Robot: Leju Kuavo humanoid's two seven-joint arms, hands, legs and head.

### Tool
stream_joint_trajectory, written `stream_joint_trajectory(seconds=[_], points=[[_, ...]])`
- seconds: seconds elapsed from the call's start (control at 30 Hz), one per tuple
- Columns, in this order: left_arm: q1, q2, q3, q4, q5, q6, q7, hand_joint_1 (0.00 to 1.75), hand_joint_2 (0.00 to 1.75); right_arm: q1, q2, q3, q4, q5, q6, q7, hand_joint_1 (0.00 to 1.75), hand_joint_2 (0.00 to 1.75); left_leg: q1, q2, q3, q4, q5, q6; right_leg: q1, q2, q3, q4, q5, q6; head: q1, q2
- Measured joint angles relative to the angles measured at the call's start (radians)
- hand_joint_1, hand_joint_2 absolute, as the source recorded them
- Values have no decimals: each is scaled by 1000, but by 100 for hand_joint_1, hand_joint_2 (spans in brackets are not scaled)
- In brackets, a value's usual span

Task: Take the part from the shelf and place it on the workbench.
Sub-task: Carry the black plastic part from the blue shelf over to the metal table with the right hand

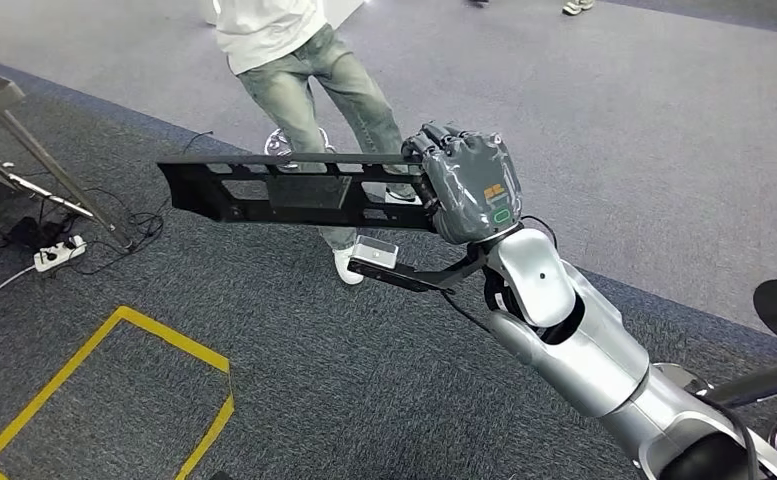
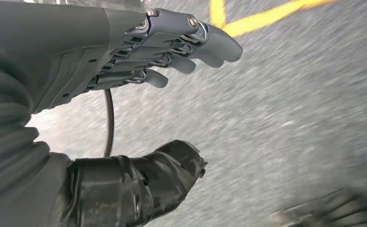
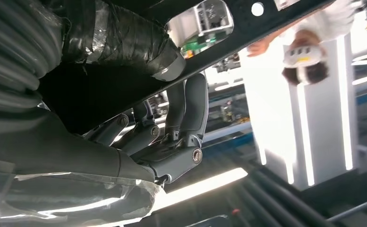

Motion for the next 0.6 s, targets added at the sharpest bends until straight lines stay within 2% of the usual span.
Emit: stream_joint_trajectory(seconds=[0.07, 0.1, 0.13, 0.2, 0.23, 0.27, 0.3, 0.37, 0.4, 0.43, 0.47, 0.5, 0.53, 0.6], points=[[-1, 13, -6, 0, 4, -17, 36, 0, 175, 1, 0, 0, 0, 6, 3, 0, 175, 175, -5, 41, 68, -135, 57, 3, 4, -21, 7, 0, -7, 9, -1, 0], [-4, 19, -8, 0, 6, -21, 48, 0, 175, 0, 0, 0, 0, 8, 5, 0, 175, 175, -10, 57, 91, -180, 69, 9, 7, -31, 10, 0, -10, 14, 0, 0], [-6, 25, -10, 0, 6, -25, 58, 0, 175, 0, 0, 0, -1, 10, 7, 0, 175, 175, -14, 64, 100, -201, 69, 17, 11, -40, 13, -1, -14, 19, 1, 0], [-7, 34, -18, 0, 3, -43, 72, 0, 175, -2, 1, 0, -2, 15, 13, -1, 175, 175, -17, 43, 100, -205, 65, 33, 14, -60, 22, -5, -21, 31, 3, 0], [-5, 36, -22, 0, 1, -55, 78, 0, 175, -2, 1, 0, -3, 19, 14, -3, 175, 175, -15, 31, 104, -207, 64, 39, 12, -57, 26, -2, -27, 37, 5, 0], [-3, 38, -25, 0, -1, -67, 82, 0, 175, -2, 1, 0, -3, 23, 15, -5, 175, 175, -13, 19, 108, -209, 64, 45, 11, -43, 24, 12, -39, 43, 7, 0], [-2, 39, -27, 0, 0, -75, 83, 0, 175, -3, 1, 0, -3, 26, 14, -8, 175, 175, -11, 9, 112, -212, 65, 52, 11, -19, 11, 46, -60, 46, 9, 0], [-5, 38, -30, 0, 5, -80, 78, 0, 175, -4, 2, 0, -3, 29, 13, -12, 175, 175, -12, -12, 115, -212, 64, 63, 13, 32, -49, 168, -116, 44, 13, 0], [-8, 37, -30, 0, 7, -80, 73, 0, 175, -3, 2, 0, -2, 29, 13, -14, 175, 175, -14, -25, 115, -211, 63, 68, 15, 44, -85, 232, -138, 41, 14, 0], [-9, 35, -31, 0, 9, -79, 66, 0, 175, -2, 2, 0, -2, 29, 13, -16, 175, 175, -16, -40, 115, -209, 62, 70, 17, 50, -110, 270, -141, 37, 14, 0], [-9, 34, -31, 0, 10, -77, 60, 0, 175, -2, 2, 0, -1, 29, 13, -18, 175, 175, -18, -56, 116, -207, 60, 71, 19, 53, -120, 273, -124, 32, 14, 0], [-8, 33, -31, 0, 10, -75, 54, 0, 175, -1, 2, 0, 0, 29, 12, -19, 175, 175, -20, -71, 118, -205, 58, 71, 21, 58, -111, 236, -90, 27, 14, 0], [-7, 32, -31, 0, 10, -72, 49, 0, 175, -2, 2, 0, 0, 29, 12, -20, 175, 175, -21, -86, 121, -202, 56, 70, 22, 70, -88, 171, -46, 20, 14, 0], [-7, 28, -31, 0, 11, -70, 43, 0, 175, -4, 3, 0, 0, 29, 10, -21, 175, 175, -21, -111, 119, -199, 52, 66, 20, 116, -41, 54, 6, 9, 12, 0]])
